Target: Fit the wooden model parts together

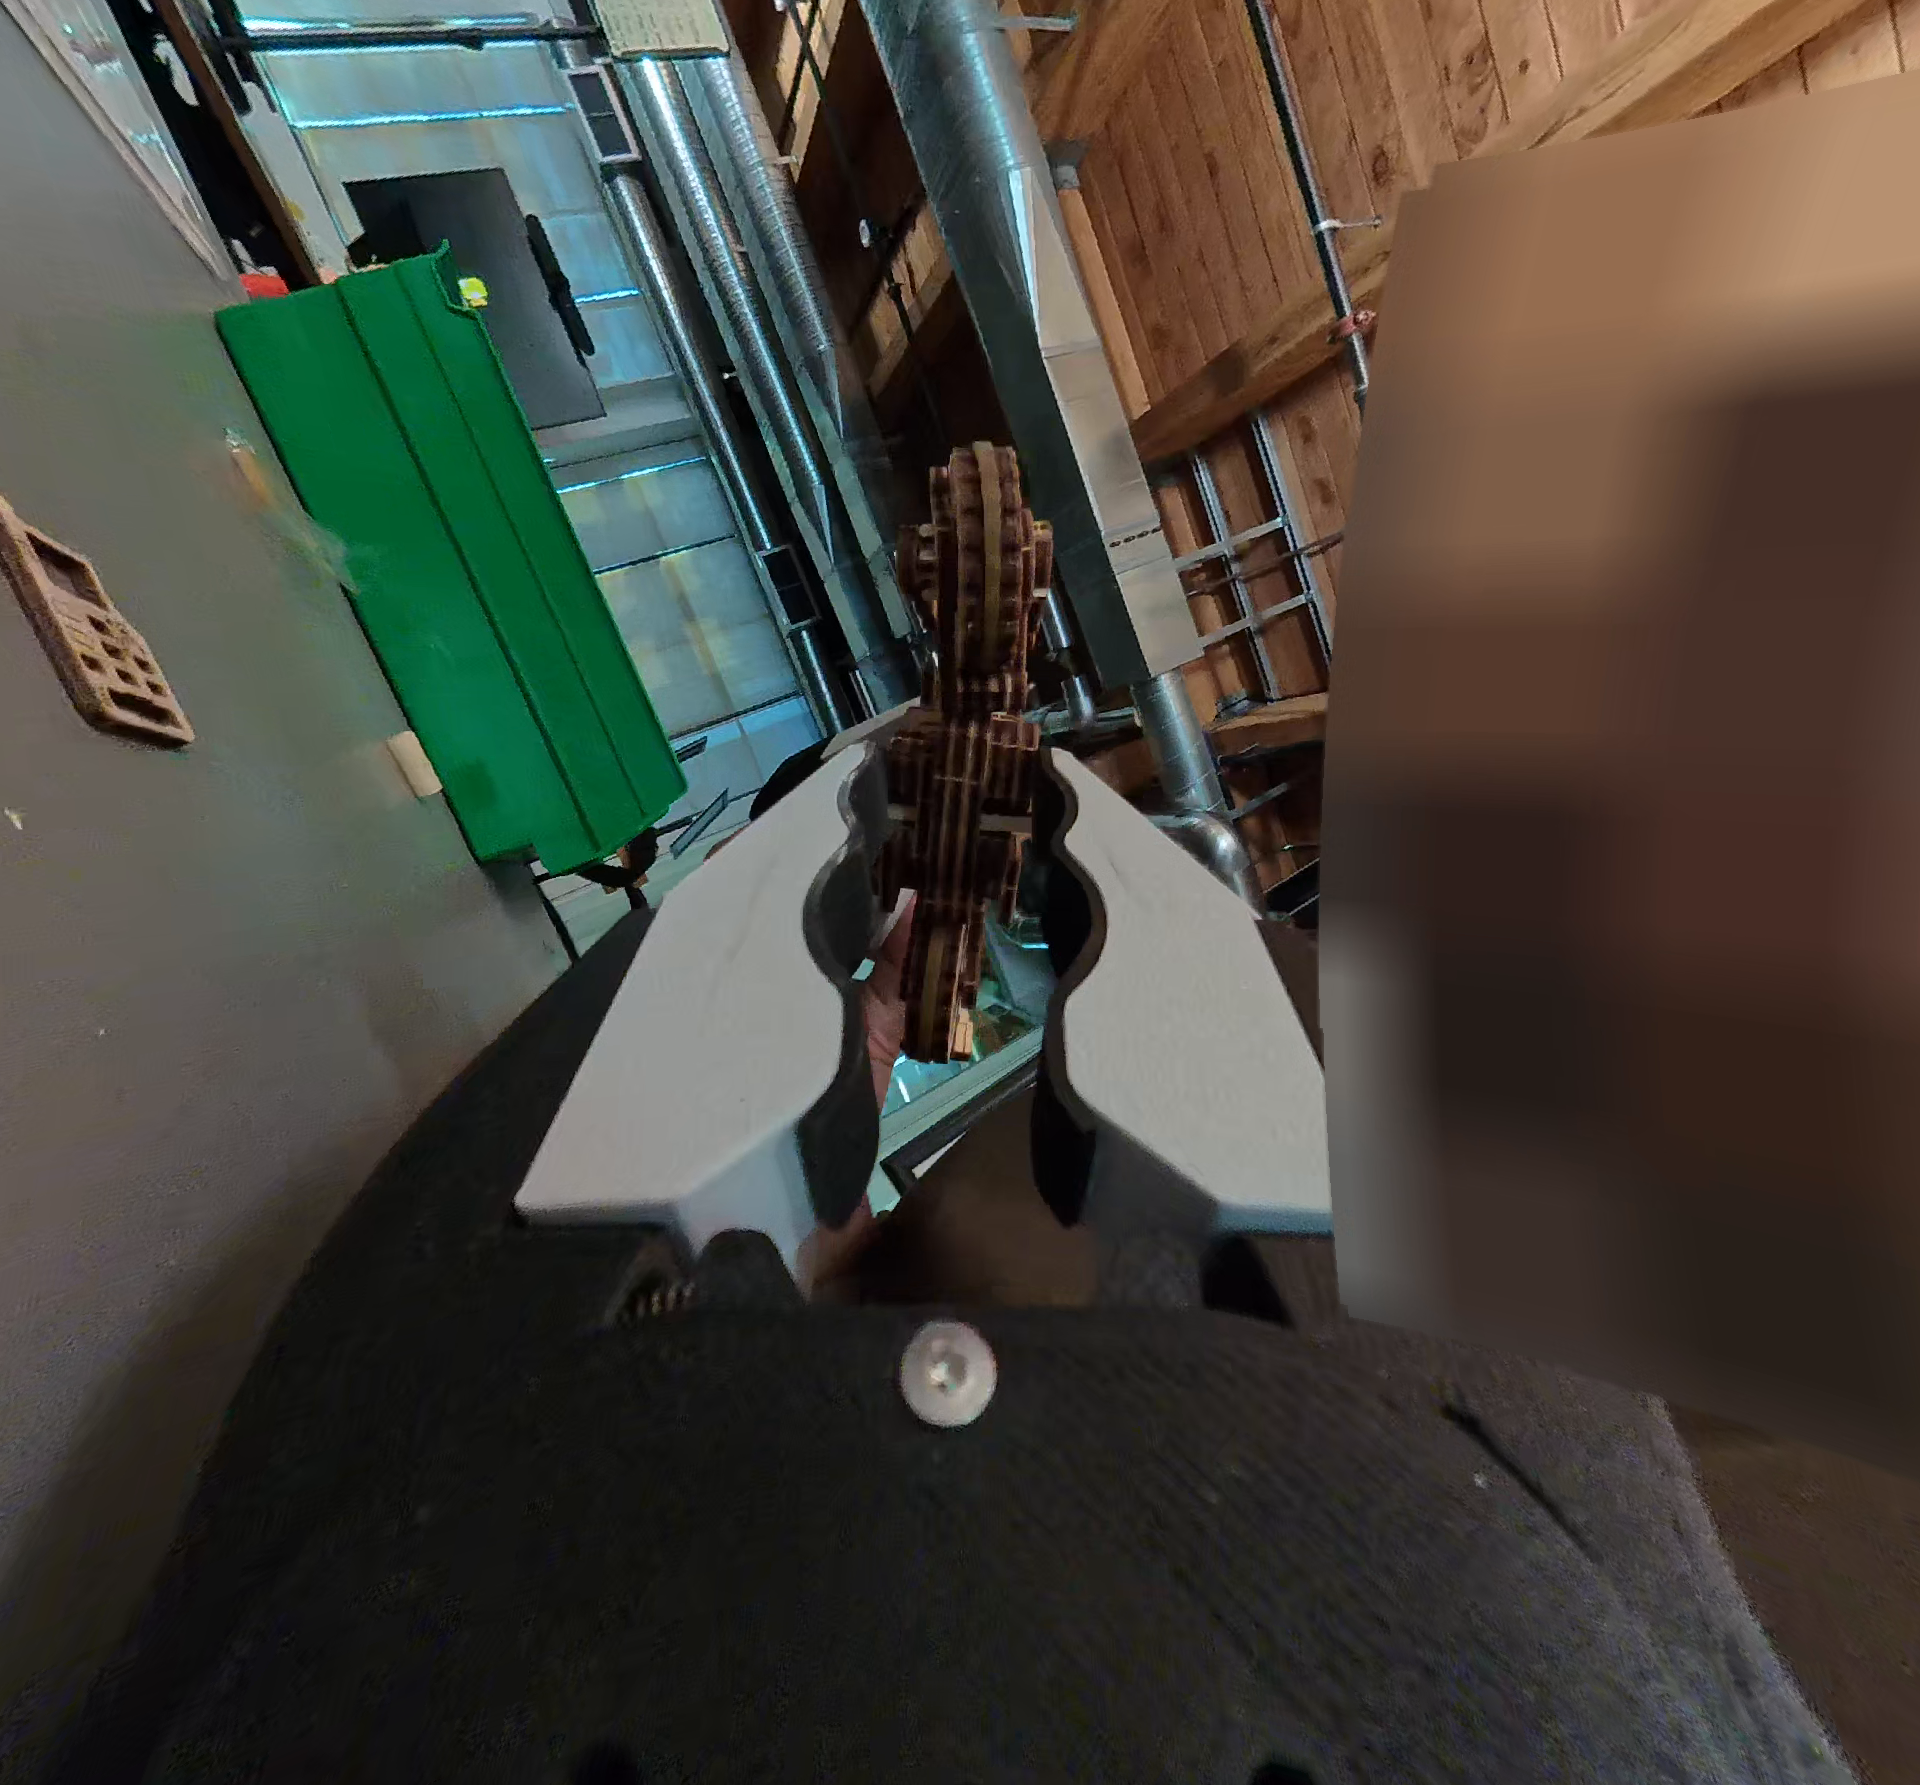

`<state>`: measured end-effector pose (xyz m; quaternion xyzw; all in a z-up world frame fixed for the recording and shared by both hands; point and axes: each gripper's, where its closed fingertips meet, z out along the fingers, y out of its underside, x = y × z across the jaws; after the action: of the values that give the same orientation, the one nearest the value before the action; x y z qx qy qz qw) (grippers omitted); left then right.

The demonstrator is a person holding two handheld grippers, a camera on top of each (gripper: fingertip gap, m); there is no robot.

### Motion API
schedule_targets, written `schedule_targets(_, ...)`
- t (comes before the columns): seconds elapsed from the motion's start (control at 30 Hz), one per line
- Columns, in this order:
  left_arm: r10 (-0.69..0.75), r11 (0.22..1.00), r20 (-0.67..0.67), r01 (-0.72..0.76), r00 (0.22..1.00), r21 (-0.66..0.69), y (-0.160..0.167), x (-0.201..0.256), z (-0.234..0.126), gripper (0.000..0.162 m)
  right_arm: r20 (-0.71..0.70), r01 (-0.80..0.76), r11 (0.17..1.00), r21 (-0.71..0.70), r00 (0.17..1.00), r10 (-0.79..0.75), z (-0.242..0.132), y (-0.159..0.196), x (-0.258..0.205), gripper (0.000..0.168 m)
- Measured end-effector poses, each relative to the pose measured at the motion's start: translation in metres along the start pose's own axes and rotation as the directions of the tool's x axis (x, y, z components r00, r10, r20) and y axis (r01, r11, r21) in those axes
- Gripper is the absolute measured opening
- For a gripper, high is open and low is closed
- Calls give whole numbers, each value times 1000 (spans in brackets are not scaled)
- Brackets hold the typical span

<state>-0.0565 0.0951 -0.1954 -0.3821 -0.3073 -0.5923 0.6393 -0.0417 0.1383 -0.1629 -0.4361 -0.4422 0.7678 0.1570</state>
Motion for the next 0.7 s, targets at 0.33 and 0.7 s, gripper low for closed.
schedule_targets(0.33,127,989,57,-122,990,-82,7,1,4,25,13,-44,999,12,999,44,-3,-2,3,0)
schedule_targets(0.7,251,964,95,-240,963,-112,7,7,5,24,29,-52,999,-1,998,52,-2,3,2,0)
